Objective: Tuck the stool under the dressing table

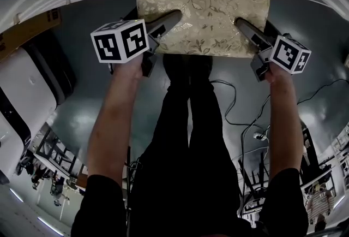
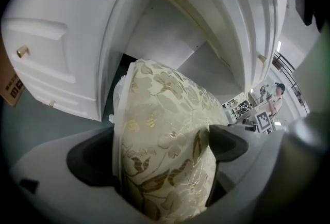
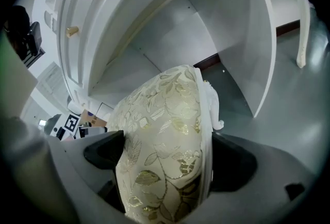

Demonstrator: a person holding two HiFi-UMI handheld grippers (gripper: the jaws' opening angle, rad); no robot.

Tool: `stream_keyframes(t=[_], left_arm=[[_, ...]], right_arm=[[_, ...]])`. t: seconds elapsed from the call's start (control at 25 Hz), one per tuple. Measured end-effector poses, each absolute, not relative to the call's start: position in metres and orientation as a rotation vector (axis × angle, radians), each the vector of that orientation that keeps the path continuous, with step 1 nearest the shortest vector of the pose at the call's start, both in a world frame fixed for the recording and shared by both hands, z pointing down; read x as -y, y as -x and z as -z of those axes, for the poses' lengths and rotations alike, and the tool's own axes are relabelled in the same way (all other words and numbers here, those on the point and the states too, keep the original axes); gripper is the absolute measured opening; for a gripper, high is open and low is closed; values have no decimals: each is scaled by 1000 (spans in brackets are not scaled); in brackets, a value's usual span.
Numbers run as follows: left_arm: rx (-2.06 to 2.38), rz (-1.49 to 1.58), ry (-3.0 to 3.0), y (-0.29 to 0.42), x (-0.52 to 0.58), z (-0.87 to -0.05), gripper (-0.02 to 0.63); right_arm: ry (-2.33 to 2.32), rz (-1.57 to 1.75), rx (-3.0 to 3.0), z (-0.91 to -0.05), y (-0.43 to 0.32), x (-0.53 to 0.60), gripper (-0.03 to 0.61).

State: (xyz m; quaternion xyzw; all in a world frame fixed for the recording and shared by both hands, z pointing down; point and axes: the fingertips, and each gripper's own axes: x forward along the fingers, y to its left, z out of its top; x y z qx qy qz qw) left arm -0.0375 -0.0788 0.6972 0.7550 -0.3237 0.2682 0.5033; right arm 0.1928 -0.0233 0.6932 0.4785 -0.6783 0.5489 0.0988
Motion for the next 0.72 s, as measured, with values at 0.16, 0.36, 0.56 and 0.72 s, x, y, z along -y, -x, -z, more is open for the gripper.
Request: stream_keyframes(t=[0.16, 0.36, 0.56, 0.72], left_arm=[[782, -638, -1818, 37, 78, -698, 563], [787, -647, -1830, 35, 80, -696, 563], [798, -636, -1852, 35, 81, -696, 563], [808, -638, -1868, 35, 82, -696, 563]], right_arm=[[-1417, -1612, 2007, -691, -192, 24, 514], [-1432, -1622, 1989, -691, -192, 21, 514], [-1445, -1590, 2010, -689, -192, 24, 514], [-1470, -1580, 2029, -691, -192, 23, 514]])
